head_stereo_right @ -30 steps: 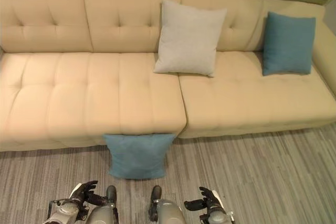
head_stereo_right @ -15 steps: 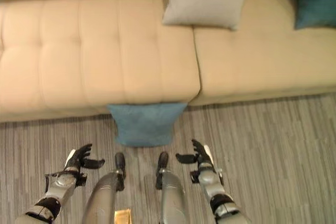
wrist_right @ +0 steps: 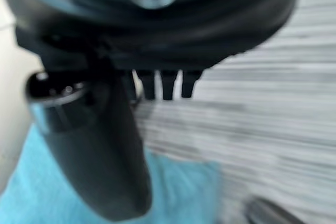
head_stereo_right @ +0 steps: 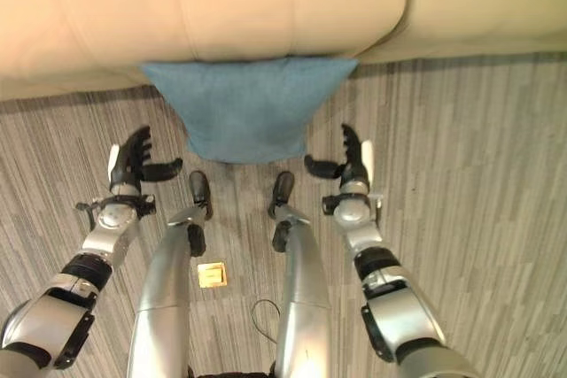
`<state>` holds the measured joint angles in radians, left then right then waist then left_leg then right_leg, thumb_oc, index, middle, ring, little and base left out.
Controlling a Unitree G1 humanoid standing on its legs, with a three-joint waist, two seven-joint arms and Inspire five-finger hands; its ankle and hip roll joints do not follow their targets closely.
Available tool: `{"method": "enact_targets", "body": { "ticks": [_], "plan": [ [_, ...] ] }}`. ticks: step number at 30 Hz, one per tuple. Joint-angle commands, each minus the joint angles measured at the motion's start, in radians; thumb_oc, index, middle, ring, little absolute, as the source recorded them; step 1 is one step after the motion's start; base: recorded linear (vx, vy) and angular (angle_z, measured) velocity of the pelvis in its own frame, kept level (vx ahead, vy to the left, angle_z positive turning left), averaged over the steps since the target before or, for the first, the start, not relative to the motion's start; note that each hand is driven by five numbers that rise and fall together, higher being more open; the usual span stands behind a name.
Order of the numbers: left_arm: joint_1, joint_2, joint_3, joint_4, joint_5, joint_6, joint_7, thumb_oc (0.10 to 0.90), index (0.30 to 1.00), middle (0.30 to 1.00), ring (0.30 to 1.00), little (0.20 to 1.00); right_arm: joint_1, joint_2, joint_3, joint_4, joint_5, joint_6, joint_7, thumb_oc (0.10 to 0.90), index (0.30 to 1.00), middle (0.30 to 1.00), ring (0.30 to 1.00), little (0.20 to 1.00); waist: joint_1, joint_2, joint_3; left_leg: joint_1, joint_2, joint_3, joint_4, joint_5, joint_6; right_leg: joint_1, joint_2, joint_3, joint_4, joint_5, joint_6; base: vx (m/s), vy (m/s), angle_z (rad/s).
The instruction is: Pick up all the scattered cushions and arrange them neatly on the sofa.
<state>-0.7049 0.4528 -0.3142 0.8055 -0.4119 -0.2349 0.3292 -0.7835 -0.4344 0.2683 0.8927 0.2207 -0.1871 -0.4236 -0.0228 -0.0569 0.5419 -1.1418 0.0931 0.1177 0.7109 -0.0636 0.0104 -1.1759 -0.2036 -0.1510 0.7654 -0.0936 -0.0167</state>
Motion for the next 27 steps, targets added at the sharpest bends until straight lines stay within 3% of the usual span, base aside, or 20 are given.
{"method": "enact_targets", "body": {
  "ticks": [1,8,12,20,26,27],
  "plan": [
    [0.035,0.032,0.030,-0.062,-0.014,-0.075,0.054,0.800,0.900,0.900,0.900,0.900,0.065,-0.077,0.003,-0.068,0.025,-0.072,-0.070,0.800,0.900,0.900,0.900,0.900,-0.011,0.043,-0.093,-0.107,-0.005,-0.038,0.042,-0.102,-0.009,-0.049,-0.026,0.012,-0.022,-0.085,0.074,-0.02,-0.042,-0.04],
    [-0.059,0.076,0.010,-0.088,-0.037,-0.071,0.073,0.800,0.900,0.900,0.900,0.900,-0.013,-0.126,0.022,-0.082,0.080,-0.083,-0.061,0.800,0.900,0.900,0.900,0.900,-0.016,0.052,-0.082,-0.259,-0.014,-0.045,0.138,-0.115,-0.003,-0.211,-0.029,0.039,0.098,-0.109,0.065,-0.01,-0.024,-0.01],
    [-0.098,0.089,0.002,-0.092,-0.037,-0.068,0.082,0.800,0.900,0.900,0.900,0.900,-0.052,-0.141,0.029,-0.086,0.100,-0.085,-0.063,0.800,0.900,0.900,0.900,0.900,-0.017,0.051,-0.079,-0.315,-0.014,-0.048,0.136,-0.099,-0.007,-0.271,-0.034,0.038,0.113,-0.104,0.071,0.00,-0.042,0.01],
    [-0.204,0.086,-0.039,-0.060,-0.068,-0.070,0.081,0.800,0.900,0.900,0.900,0.900,-0.140,-0.155,0.064,-0.072,0.120,-0.088,-0.064,0.800,0.900,0.900,0.900,0.900,-0.018,0.043,-0.099,-0.367,-0.025,-0.066,0.068,-0.055,-0.016,-0.320,-0.027,0.035,0.076,-0.084,0.080,-0.01,-0.040,0.08],
    [-0.286,0.128,-0.083,-0.057,-0.063,-0.064,0.083,0.800,0.900,0.900,0.900,0.900,-0.210,-0.185,0.105,-0.062,0.126,-0.076,-0.058,0.800,0.900,0.900,0.900,0.900,-0.016,0.039,-0.097,-0.422,-0.025,-0.085,0.084,-0.050,-0.018,-0.369,-0.024,0.038,0.094,-0.085,0.082,0.01,-0.021,0.00],
    [-0.339,0.154,-0.115,-0.062,-0.061,-0.062,0.082,0.800,0.900,0.900,0.900,0.900,-0.249,-0.212,0.138,-0.047,0.131,-0.067,-0.053,0.800,0.900,0.900,0.900,0.900,-0.017,0.036,-0.076,-0.427,-0.026,-0.089,0.091,-0.052,-0.022,-0.378,-0.030,0.045,0.109,-0.089,0.083,0.00,0.000,0.00]
  ]
}}
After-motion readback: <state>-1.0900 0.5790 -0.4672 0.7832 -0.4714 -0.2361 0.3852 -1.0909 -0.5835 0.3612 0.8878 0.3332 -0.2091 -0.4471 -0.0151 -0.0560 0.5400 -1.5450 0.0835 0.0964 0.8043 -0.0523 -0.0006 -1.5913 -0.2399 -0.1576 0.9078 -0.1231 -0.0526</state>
